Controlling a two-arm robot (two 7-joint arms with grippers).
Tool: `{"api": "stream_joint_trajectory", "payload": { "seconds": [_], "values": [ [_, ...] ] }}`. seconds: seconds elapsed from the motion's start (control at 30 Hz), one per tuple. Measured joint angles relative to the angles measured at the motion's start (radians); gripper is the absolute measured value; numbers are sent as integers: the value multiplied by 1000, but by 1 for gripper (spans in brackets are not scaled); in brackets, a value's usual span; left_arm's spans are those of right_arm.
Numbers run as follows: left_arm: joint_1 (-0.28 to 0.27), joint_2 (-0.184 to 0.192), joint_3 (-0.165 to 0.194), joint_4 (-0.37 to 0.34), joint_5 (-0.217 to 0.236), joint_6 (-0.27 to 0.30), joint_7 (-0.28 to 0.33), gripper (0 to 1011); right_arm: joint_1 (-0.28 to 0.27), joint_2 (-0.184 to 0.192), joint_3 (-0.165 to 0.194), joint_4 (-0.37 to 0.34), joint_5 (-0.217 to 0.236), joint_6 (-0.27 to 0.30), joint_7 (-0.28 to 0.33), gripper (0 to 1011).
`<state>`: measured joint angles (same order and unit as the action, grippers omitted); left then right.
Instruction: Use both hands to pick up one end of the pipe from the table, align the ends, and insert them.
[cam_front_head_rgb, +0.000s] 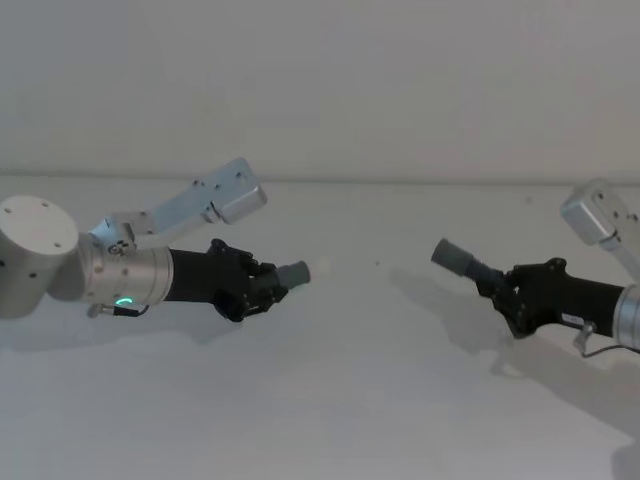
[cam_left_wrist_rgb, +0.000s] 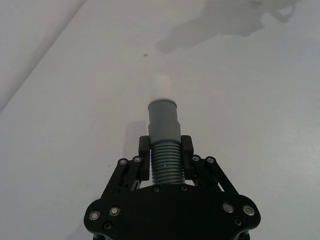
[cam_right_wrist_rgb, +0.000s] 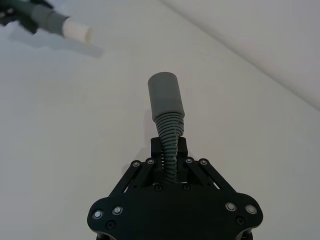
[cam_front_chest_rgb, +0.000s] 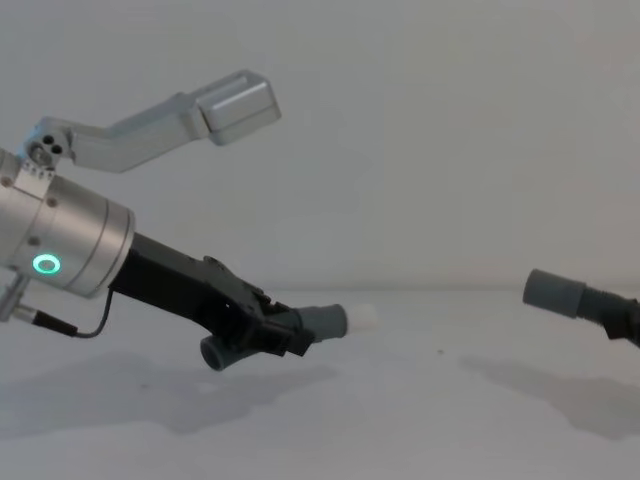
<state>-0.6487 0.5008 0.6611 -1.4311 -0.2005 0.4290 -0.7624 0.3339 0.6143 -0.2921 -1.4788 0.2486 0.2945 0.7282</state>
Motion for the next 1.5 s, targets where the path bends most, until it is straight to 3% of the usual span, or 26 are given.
{"api": "stream_joint_trajectory", "payload": {
  "seconds": [0.43, 0.67, 1.0, 1.5],
  "values": [
    [-67, 29, 44, 27, -36, -57, -174, 342, 21, 85, -48, 28, 26, -118, 196, 134],
    [-100, 27, 68, 48, -48, -75, -239, 342, 24, 117, -65, 24, 35, -149, 257, 133],
    [-137, 10, 100, 73, -62, -93, -305, 342, 14, 148, -74, -5, 59, -161, 300, 134],
    [-169, -11, 134, 96, -80, -110, -356, 342, -6, 170, -77, -48, 89, -145, 305, 133]
  ]
}}
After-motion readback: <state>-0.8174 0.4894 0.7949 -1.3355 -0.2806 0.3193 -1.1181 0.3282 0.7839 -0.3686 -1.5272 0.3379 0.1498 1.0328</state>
